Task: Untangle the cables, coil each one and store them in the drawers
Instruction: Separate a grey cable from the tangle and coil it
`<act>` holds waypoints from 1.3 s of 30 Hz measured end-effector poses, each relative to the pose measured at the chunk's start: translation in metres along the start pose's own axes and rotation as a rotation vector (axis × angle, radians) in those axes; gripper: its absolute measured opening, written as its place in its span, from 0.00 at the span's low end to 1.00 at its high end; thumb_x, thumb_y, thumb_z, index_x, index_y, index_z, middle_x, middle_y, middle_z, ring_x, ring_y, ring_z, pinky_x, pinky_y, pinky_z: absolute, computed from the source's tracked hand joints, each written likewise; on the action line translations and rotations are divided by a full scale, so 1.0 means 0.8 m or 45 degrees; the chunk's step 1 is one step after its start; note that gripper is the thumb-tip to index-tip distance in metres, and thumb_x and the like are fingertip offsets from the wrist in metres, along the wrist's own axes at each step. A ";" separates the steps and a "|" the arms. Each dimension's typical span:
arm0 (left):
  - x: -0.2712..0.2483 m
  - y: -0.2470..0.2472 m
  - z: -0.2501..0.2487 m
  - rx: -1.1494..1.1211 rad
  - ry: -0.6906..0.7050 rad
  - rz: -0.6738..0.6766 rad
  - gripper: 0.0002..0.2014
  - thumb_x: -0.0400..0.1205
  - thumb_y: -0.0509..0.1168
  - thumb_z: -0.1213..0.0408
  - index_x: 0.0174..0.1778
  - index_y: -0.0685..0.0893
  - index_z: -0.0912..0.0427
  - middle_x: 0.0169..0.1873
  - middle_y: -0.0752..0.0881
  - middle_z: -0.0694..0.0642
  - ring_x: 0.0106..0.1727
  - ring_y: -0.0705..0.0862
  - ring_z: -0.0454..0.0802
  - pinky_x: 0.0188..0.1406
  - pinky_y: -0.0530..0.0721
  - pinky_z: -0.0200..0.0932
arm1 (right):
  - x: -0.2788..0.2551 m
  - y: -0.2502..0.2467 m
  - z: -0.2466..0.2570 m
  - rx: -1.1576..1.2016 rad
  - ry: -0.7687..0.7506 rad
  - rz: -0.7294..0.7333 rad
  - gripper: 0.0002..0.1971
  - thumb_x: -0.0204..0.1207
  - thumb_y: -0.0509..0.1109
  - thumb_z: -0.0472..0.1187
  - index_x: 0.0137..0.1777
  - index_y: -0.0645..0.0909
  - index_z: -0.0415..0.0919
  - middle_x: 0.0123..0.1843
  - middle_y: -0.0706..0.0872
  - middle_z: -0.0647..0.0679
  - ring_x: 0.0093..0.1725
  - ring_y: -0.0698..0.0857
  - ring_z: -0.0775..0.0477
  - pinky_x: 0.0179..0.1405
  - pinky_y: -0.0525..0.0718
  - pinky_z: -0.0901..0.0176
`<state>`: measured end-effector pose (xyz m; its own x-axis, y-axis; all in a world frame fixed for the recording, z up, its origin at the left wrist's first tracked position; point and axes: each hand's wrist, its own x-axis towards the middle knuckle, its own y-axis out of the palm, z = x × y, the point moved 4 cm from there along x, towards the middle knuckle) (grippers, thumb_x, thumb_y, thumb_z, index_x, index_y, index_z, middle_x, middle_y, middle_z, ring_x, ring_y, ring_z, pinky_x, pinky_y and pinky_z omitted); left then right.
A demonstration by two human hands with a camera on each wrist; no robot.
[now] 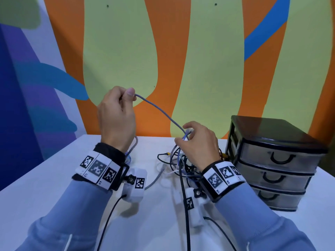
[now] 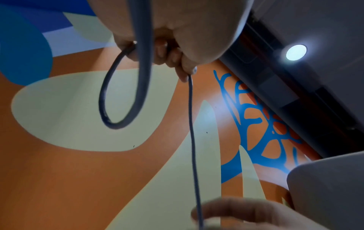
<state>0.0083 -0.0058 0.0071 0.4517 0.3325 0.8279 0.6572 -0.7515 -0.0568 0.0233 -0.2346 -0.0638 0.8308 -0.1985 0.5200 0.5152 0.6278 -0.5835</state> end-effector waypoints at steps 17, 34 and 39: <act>0.017 -0.031 0.028 0.129 -0.205 -0.215 0.17 0.94 0.57 0.53 0.51 0.88 0.56 0.45 0.86 0.48 0.49 0.80 0.54 0.55 0.78 0.56 | -0.010 -0.010 0.003 0.057 -0.053 0.702 0.11 0.77 0.74 0.38 0.54 0.93 0.52 0.54 0.91 0.49 0.44 0.85 0.50 0.47 0.86 0.53; -0.028 0.036 -0.023 0.165 0.306 0.864 0.17 0.88 0.69 0.48 0.73 0.87 0.43 0.60 0.87 0.46 0.59 0.87 0.42 0.63 0.85 0.48 | -0.001 -0.032 0.017 0.198 -0.418 -0.090 0.12 0.73 0.79 0.36 0.48 0.90 0.56 0.40 0.84 0.57 0.40 0.83 0.55 0.43 0.84 0.52; -0.046 0.054 -0.009 0.379 0.256 0.981 0.12 0.84 0.72 0.42 0.43 0.93 0.44 0.26 0.85 0.46 0.32 0.81 0.43 0.32 0.77 0.49 | -0.007 -0.033 0.021 0.052 -0.396 0.085 0.17 0.69 0.81 0.48 0.58 0.89 0.63 0.37 0.86 0.62 0.41 0.83 0.57 0.41 0.82 0.55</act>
<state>0.0157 -0.0550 -0.0221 0.7408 -0.3397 0.5795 0.3542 -0.5355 -0.7667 0.0015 -0.2376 -0.0406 0.7548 0.0798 0.6511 0.4477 0.6627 -0.6002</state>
